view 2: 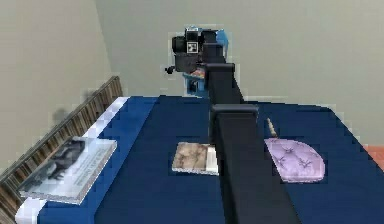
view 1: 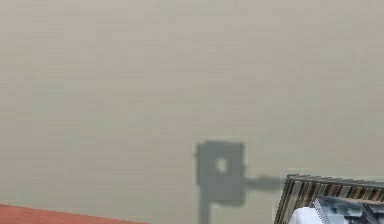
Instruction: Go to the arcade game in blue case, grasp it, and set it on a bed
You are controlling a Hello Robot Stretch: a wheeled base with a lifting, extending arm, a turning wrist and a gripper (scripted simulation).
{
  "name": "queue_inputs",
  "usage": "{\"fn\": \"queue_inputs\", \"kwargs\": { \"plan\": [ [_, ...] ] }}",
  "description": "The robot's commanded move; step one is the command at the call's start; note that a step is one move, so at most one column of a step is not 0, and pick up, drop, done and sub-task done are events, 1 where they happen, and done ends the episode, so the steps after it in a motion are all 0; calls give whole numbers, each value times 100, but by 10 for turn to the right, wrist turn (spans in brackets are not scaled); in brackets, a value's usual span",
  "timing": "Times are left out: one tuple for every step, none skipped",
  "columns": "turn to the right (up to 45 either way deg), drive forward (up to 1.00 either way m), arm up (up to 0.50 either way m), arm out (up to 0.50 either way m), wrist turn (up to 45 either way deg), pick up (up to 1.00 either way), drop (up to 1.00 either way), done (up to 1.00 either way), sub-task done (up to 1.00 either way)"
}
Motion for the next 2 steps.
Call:
{"fn": "queue_inputs", "kwargs": {
  "plan": [
    [0, 0, -32, 0, 0, 0, 0, 0, 0],
    [0, 0, -32, 0, 0, 0, 0, 0, 0]
  ]
}}
